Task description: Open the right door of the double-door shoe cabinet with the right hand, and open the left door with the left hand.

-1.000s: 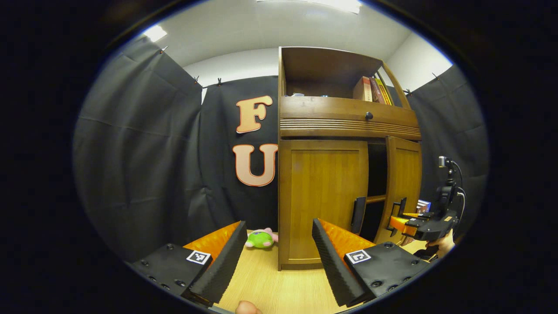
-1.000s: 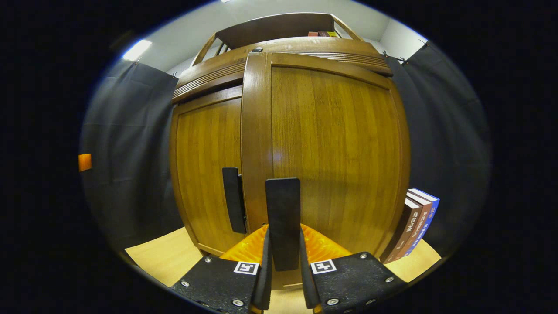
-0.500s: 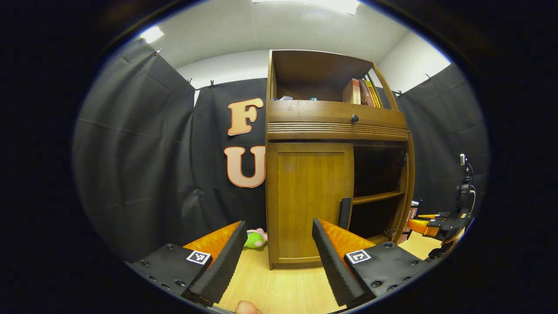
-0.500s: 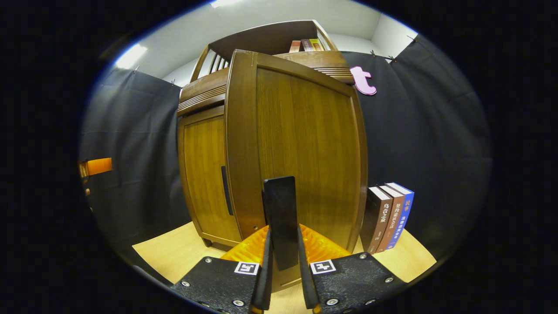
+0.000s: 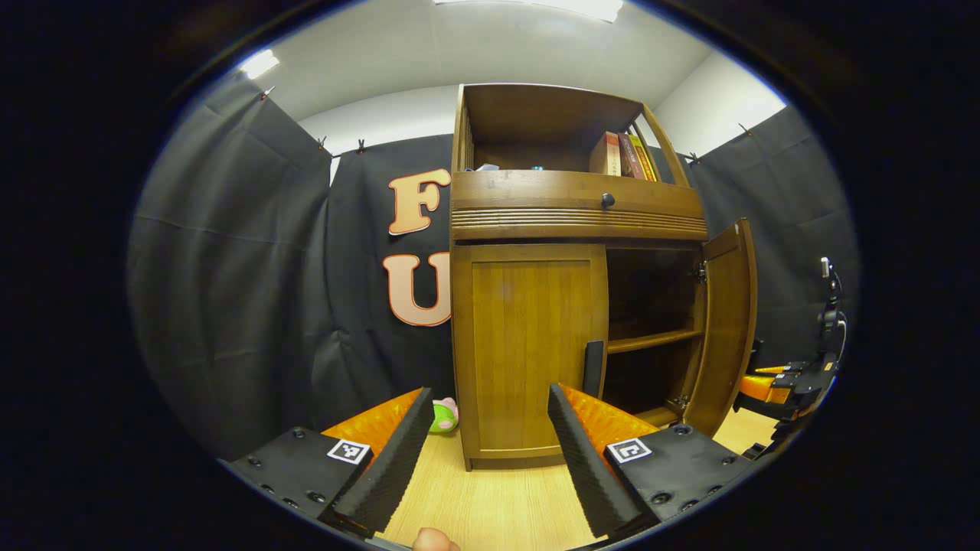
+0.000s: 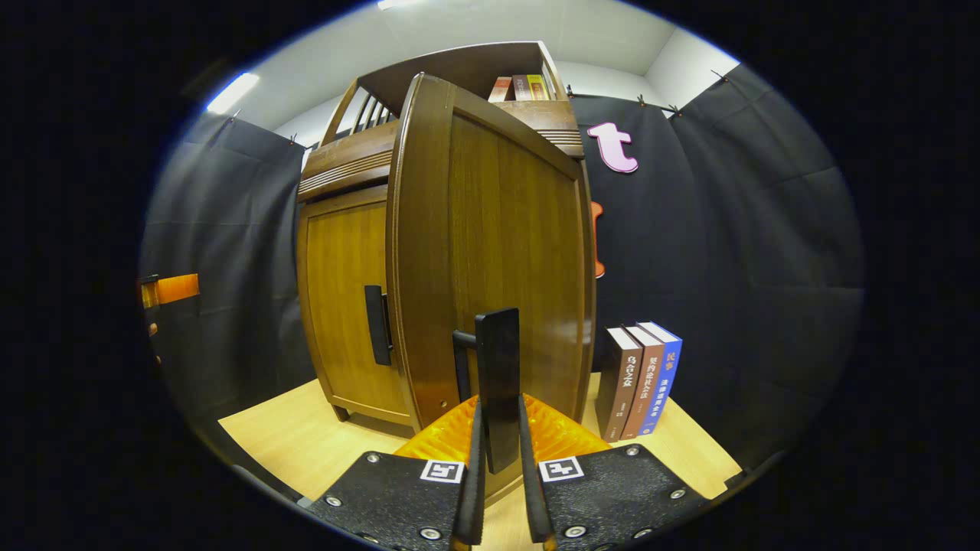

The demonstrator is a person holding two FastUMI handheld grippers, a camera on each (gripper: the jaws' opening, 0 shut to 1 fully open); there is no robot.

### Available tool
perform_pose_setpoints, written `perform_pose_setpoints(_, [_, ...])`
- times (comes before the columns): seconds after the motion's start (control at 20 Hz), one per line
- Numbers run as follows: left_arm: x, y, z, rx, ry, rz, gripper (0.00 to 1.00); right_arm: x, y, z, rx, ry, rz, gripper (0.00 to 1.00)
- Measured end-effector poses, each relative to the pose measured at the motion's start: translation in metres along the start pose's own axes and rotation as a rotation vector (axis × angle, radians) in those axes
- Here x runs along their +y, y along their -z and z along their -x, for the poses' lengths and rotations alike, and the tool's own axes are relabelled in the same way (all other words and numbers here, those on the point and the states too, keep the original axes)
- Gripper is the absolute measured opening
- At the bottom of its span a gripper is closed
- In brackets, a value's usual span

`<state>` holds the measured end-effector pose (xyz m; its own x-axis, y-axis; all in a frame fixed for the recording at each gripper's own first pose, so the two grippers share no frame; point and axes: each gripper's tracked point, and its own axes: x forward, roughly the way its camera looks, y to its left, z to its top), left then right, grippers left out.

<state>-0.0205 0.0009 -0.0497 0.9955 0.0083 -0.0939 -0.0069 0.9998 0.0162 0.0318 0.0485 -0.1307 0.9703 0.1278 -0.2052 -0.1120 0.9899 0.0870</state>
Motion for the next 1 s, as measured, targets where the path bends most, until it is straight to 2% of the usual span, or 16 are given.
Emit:
perform_pose_setpoints(0.05, [-0.004,0.000,-0.001,0.001,0.010,0.007,0.95,-0.005,-0.001,0.004,0.002,0.016,0.011,0.20])
perform_pose_setpoints(0.1, [-0.008,0.000,-0.001,0.000,0.017,0.014,0.95,-0.012,-0.001,0.007,0.002,0.032,0.023,0.07])
perform_pose_setpoints(0.15, [-0.011,-0.001,-0.002,-0.001,0.022,0.017,0.96,-0.018,-0.001,0.010,0.002,0.047,0.031,0.27])
perform_pose_setpoints(0.2, [-0.013,-0.001,-0.003,-0.001,0.029,0.018,0.95,-0.025,-0.001,0.013,0.001,0.060,0.032,0.14])
perform_pose_setpoints(0.25, [-0.017,-0.001,-0.006,0.000,0.039,0.020,0.96,-0.032,-0.001,0.015,0.001,0.071,0.029,0.14])
perform_pose_setpoints(0.3, [-0.022,0.001,-0.007,0.003,0.052,0.022,0.96,-0.038,-0.002,0.018,-0.001,0.081,0.025,0.22])
perform_pose_setpoints(0.35, [-0.027,0.002,-0.009,0.007,0.066,0.025,0.95,-0.046,0.001,0.027,0.000,0.090,0.022,0.11])
perform_pose_setpoints(0.4, [-0.030,0.003,-0.010,0.011,0.074,0.025,0.96,-0.052,0.001,0.029,-0.001,0.098,0.022,0.20])
perform_pose_setpoints(0.45, [-0.032,0.005,-0.012,0.015,0.074,0.020,0.96,-0.057,0.000,0.031,-0.001,0.104,0.023,0.09])
perform_pose_setpoints(0.65, [-0.045,0.009,-0.021,0.023,0.091,0.023,0.97,-0.071,0.000,0.034,0.001,0.100,0.010,0.07])
perform_pose_setpoints(0.7, [-0.048,0.010,-0.022,0.023,0.097,0.030,0.96,-0.075,0.001,0.035,0.002,0.104,0.015,0.18])
perform_pose_setpoints(0.75, [-0.052,0.010,-0.025,0.023,0.103,0.036,0.96,-0.080,0.000,0.036,0.002,0.107,0.021,0.07])
perform_pose_setpoints(0.95, [-0.065,0.016,-0.038,0.019,0.109,0.037,0.99,-0.089,-0.002,0.035,0.003,0.109,0.022,0.07])
perform_pose_setpoints(1.0, [-0.070,0.018,-0.042,0.018,0.114,0.038,0.95,-0.094,-0.003,0.036,0.003,0.110,0.021,0.06])
